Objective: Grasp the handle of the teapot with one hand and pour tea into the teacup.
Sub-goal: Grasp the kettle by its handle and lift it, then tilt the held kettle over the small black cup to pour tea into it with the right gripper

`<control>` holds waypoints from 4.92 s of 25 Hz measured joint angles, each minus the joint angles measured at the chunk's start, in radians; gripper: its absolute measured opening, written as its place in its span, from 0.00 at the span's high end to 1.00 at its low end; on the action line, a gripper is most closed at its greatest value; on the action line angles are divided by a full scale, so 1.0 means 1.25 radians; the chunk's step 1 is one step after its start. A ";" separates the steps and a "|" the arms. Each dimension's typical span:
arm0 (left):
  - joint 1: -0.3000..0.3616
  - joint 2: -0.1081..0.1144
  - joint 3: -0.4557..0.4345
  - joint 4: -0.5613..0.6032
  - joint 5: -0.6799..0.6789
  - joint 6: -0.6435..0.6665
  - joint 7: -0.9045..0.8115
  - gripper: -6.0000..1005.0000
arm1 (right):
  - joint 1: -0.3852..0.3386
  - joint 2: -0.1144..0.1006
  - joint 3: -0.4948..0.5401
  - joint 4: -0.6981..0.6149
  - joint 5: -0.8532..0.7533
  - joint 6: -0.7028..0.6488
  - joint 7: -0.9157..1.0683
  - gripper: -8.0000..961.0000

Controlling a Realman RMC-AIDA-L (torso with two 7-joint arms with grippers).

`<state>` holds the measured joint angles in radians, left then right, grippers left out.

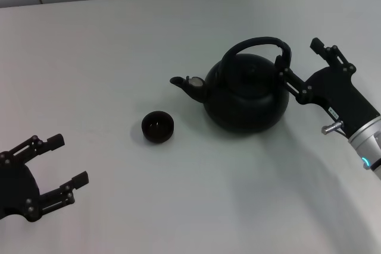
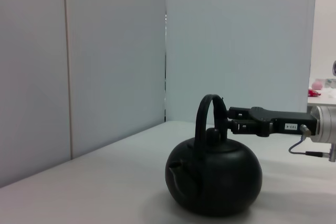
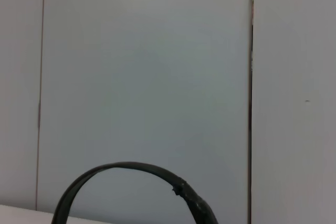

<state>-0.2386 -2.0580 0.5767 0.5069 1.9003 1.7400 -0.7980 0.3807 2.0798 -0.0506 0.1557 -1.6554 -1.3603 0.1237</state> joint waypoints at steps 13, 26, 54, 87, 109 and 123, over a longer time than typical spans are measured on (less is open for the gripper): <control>0.001 0.000 0.000 -0.001 -0.009 0.002 0.000 0.19 | -0.001 0.001 -0.001 -0.001 -0.005 0.010 0.002 0.31; 0.001 -0.002 0.000 -0.001 -0.014 0.002 0.000 0.19 | 0.007 0.001 0.000 -0.002 -0.002 0.010 0.009 0.78; -0.011 -0.005 0.000 -0.020 -0.032 0.003 0.006 0.19 | 0.202 -0.004 -0.113 -0.204 -0.015 0.111 0.340 0.91; -0.012 -0.006 0.000 -0.031 -0.052 0.005 0.019 0.19 | 0.239 -0.001 -0.361 -0.319 -0.013 0.116 0.379 0.90; -0.013 -0.006 0.000 -0.032 -0.063 0.002 0.019 0.19 | 0.243 0.000 -0.462 -0.381 -0.010 0.111 0.191 0.90; -0.018 -0.006 0.000 -0.032 -0.070 0.001 0.016 0.19 | 0.250 0.001 -0.490 -0.406 -0.010 0.111 0.127 0.90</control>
<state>-0.2607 -2.0661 0.5768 0.4663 1.8134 1.7414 -0.7784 0.6931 2.0817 -0.6637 -0.3516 -1.6673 -1.2220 0.2824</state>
